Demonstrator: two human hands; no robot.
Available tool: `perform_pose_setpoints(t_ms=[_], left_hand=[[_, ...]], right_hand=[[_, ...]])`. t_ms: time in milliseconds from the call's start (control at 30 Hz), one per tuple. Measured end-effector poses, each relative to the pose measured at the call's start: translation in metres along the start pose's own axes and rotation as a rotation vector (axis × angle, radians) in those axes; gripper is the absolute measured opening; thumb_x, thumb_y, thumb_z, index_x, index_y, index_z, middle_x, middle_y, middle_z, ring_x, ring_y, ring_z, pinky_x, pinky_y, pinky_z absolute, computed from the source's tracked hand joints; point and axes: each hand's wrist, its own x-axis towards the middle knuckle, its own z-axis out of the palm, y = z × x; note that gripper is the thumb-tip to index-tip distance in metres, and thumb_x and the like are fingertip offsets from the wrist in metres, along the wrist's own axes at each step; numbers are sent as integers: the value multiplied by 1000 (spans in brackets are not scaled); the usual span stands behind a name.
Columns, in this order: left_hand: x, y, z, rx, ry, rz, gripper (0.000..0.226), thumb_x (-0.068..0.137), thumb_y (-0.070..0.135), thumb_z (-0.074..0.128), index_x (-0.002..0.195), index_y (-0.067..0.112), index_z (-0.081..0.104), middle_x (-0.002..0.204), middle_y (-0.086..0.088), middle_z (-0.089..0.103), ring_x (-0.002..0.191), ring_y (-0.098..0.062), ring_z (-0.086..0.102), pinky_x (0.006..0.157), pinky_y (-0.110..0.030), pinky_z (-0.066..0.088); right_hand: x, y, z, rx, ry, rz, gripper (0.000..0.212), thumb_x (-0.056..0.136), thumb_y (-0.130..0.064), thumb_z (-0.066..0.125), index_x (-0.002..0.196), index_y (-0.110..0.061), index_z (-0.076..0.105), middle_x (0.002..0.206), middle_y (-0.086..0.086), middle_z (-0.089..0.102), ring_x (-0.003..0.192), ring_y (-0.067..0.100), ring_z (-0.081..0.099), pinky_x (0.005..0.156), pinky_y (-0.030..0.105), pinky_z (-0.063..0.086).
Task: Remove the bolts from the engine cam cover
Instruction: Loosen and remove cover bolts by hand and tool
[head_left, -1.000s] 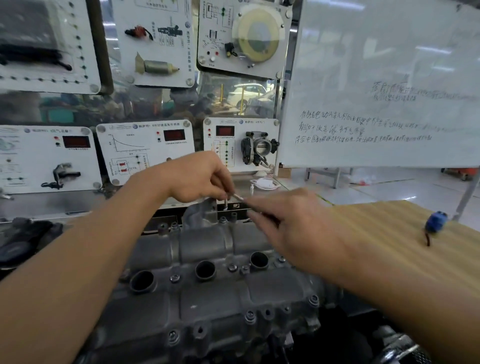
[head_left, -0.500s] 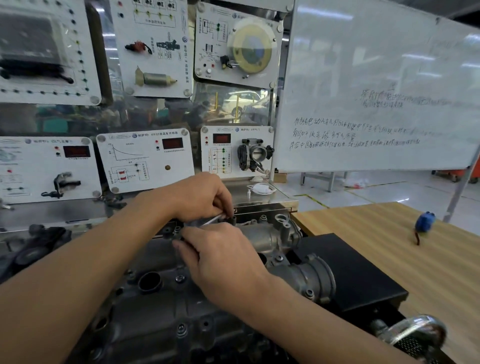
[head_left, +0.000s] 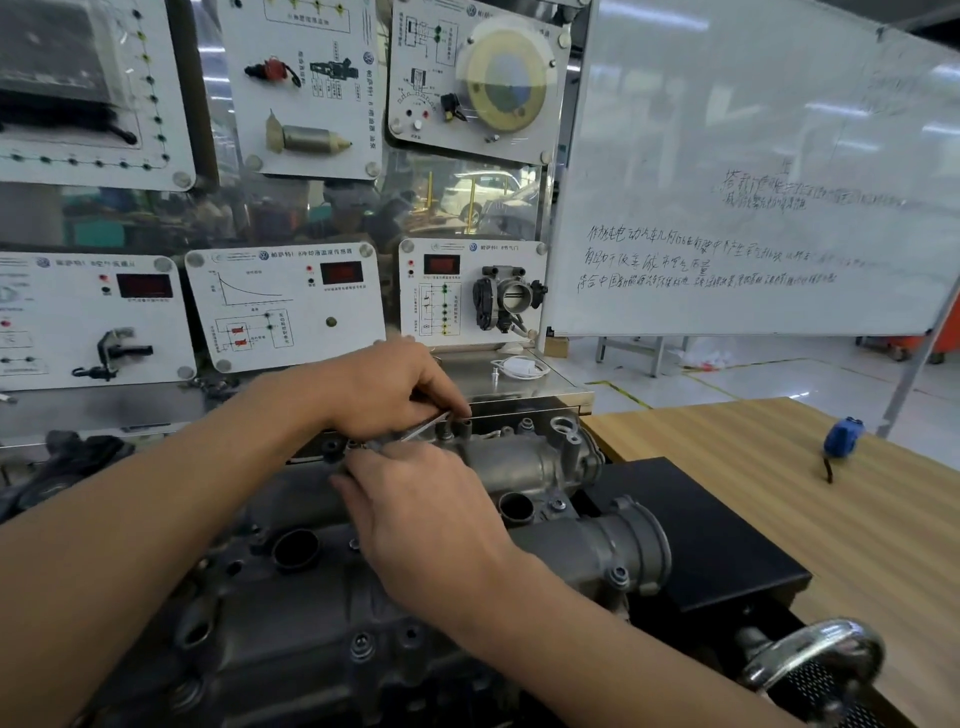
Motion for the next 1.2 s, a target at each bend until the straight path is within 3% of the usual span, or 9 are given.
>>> perform_pose_setpoints(t_ms=[200, 333, 567, 700, 833, 900, 1000, 1100, 1200], left_hand=[[1, -5, 0, -205, 49, -137, 20, 96, 23, 61, 111, 22, 74, 120, 13, 69, 108, 2, 63, 98, -22, 48], [7, -5, 10, -194, 108, -170, 14, 89, 28, 71, 97, 22, 79, 94, 14, 75, 87, 3, 67, 81, -17, 48], [8, -7, 20, -282, 151, -214, 16, 90, 28, 70, 82, 18, 79, 51, 21, 63, 48, 10, 53, 50, -2, 35], [7, -4, 21, -309, 147, -242, 22, 90, 35, 69, 75, 23, 79, 76, 7, 75, 66, 2, 59, 65, -15, 46], [5, -2, 20, -301, 131, -256, 22, 90, 37, 67, 76, 26, 79, 81, 2, 76, 83, -23, 67, 80, -38, 53], [5, -2, 20, -297, 118, -255, 24, 92, 38, 65, 76, 26, 79, 81, 3, 75, 76, -18, 64, 77, -40, 51], [8, -2, 22, -274, 97, -259, 30, 96, 37, 59, 77, 24, 78, 78, 12, 74, 66, 6, 58, 68, -22, 42], [11, -3, 24, -244, 81, -256, 33, 99, 34, 55, 79, 22, 78, 80, 15, 72, 76, 12, 60, 68, -8, 36], [9, -5, 25, -235, 78, -243, 33, 99, 33, 54, 80, 21, 77, 85, 13, 72, 81, 8, 61, 73, -8, 38]], right_hand=[[4, 0, 3, 27, 11, 2, 26, 102, -25, 46, 93, -6, 61, 92, 15, 64, 85, 40, 58, 61, 38, 35], [4, 3, 6, 34, -8, 16, 23, 102, -23, 48, 97, -6, 61, 94, 14, 64, 86, 38, 59, 65, 45, 47], [-1, 5, 0, 105, -28, 12, 27, 102, -26, 48, 91, -5, 61, 89, 15, 64, 83, 38, 58, 69, 47, 46], [-6, 10, -5, 126, -41, 23, 26, 101, -29, 49, 92, -9, 63, 88, 11, 64, 84, 36, 59, 71, 48, 48], [-7, 10, -4, 128, -51, 21, 24, 99, -29, 52, 90, -10, 63, 86, 10, 64, 84, 34, 59, 70, 47, 48], [-7, 11, -3, 137, -48, 23, 23, 99, -29, 53, 89, -11, 63, 85, 10, 65, 83, 34, 60, 70, 47, 49], [-3, 15, -5, 179, -13, 30, 24, 99, -28, 53, 87, -10, 64, 81, 9, 65, 79, 32, 60, 68, 47, 49], [-1, 15, -4, 196, -2, 32, 23, 99, -29, 53, 90, -11, 65, 83, 9, 66, 80, 34, 61, 69, 47, 49], [-2, 15, 0, 208, 13, 22, 23, 99, -29, 54, 93, -10, 66, 83, 8, 66, 81, 34, 61, 69, 46, 50]])
